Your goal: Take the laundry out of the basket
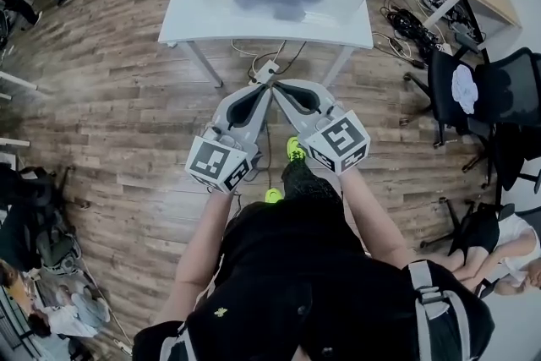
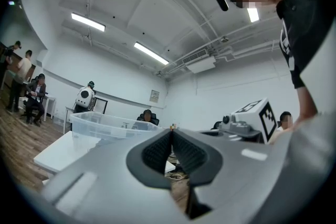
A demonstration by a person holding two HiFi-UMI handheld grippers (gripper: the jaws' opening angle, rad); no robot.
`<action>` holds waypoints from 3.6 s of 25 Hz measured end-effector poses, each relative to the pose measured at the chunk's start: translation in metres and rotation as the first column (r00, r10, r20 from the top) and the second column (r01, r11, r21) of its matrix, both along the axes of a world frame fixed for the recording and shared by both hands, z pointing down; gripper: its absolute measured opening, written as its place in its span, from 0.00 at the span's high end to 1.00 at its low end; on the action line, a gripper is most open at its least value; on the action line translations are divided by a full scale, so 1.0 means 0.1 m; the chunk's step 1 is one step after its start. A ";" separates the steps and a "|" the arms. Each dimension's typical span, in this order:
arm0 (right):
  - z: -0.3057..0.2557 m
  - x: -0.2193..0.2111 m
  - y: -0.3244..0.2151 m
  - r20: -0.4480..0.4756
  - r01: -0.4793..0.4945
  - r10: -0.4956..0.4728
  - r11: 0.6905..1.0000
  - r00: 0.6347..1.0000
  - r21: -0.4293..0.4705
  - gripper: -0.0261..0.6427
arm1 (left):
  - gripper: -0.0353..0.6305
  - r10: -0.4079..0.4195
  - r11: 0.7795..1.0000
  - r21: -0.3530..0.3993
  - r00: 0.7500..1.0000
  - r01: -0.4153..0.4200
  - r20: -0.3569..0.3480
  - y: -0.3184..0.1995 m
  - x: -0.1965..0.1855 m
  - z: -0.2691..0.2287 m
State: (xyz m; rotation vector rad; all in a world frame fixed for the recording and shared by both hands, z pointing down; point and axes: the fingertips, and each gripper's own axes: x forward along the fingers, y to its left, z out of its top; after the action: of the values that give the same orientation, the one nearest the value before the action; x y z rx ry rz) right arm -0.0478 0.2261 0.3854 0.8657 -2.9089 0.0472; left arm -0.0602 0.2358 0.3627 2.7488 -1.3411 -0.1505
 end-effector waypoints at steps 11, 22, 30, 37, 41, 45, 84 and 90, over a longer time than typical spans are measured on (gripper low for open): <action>0.08 0.18 -0.86 0.020 0.078 -0.078 0.997 0.997 -0.029 0.95 | 0.94 0.005 0.999 -0.033 1.000 -0.004 0.020 -0.87 0.21 0.07; 0.07 0.37 -1.73 0.024 0.160 -0.160 0.987 0.987 -0.027 0.95 | 0.94 -0.056 0.997 -0.044 0.998 0.057 0.041 -1.75 0.40 0.05; 0.04 0.55 -2.09 0.048 0.172 -0.171 0.985 0.984 -0.019 0.95 | 0.94 -0.073 0.997 -0.034 0.996 0.074 0.052 -2.11 0.59 0.02; 0.05 0.60 -2.20 0.045 0.173 -0.171 0.985 0.984 -0.028 0.95 | 0.94 -0.060 0.997 -0.038 0.996 0.062 0.068 -2.22 0.64 0.01; 0.04 0.62 -2.33 0.053 0.162 -0.161 0.987 0.986 -0.021 0.95 | 0.94 -0.045 0.999 -0.025 0.995 0.047 0.092 -2.34 0.67 0.01; 0.06 0.60 -2.48 0.046 0.147 -0.146 0.989 0.988 -0.020 0.95 | 0.94 -0.036 0.999 -0.020 0.996 0.038 0.087 -2.50 0.64 0.04; -0.36 -0.17 -5.34 -0.063 -0.055 0.058 0.997 0.996 0.054 0.92 | 0.94 0.220 0.970 0.081 0.969 -0.229 0.111 -5.36 -0.14 -0.35; -0.16 -0.26 -5.65 -0.112 -0.018 0.020 1.000 0.993 0.020 0.85 | 0.89 0.278 0.955 0.075 0.954 -0.286 0.109 -5.70 -0.15 -0.25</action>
State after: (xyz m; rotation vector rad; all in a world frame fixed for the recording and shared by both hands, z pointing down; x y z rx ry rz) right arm -0.0735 -0.3392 0.3697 0.8700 -2.8010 -0.0261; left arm -0.0749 -0.3346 0.3378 3.0220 -0.9639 -0.0600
